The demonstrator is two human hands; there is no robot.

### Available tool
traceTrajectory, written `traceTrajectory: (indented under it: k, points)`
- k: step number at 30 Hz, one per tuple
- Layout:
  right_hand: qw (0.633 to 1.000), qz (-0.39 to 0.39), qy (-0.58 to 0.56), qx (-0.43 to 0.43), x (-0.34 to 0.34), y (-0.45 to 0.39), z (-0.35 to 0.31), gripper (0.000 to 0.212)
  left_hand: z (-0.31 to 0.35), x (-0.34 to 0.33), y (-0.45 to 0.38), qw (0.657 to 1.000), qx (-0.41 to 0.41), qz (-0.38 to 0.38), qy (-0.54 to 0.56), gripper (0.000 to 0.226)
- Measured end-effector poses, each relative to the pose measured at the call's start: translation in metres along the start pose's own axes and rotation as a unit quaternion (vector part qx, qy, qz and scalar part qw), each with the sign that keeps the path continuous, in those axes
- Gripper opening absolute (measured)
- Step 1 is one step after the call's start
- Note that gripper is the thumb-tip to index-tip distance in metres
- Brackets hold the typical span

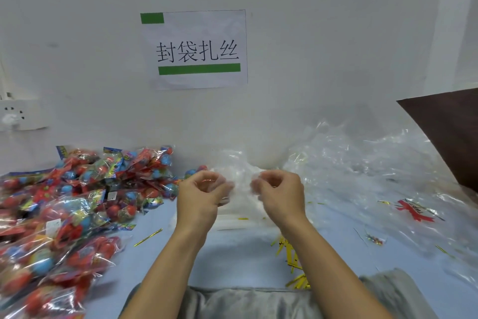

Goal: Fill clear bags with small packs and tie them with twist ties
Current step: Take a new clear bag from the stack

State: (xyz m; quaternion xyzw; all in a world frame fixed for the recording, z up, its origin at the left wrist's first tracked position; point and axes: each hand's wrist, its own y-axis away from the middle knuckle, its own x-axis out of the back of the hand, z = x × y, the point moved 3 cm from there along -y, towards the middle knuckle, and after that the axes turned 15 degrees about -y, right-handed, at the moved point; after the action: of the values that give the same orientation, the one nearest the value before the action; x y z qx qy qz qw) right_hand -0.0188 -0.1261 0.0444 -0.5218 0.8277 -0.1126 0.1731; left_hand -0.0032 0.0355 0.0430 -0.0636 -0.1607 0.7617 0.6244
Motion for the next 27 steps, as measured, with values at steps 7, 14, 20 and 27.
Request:
traceTrajectory:
  k: [7,14,20,27]
  points:
    - [0.995,0.062,-0.057,-0.057,0.02,-0.007,0.008,0.036,0.002,0.02,-0.002,0.971,-0.032,0.145,-0.187,0.023]
    - [0.987,-0.138,0.001,-0.077,-0.004,0.005,0.003,0.042,0.003,0.001,0.005,0.981,-0.052,0.058,-0.18,0.02]
    - [0.988,-0.104,0.109,-0.038,-0.013,0.011,0.009,0.024,0.013,-0.009,0.013,0.944,-0.147,0.056,-0.288,0.04]
    - [0.989,0.119,0.085,-0.011,0.013,0.001,0.001,0.027,0.011,0.014,0.01,0.928,-0.106,0.2,-0.295,0.031]
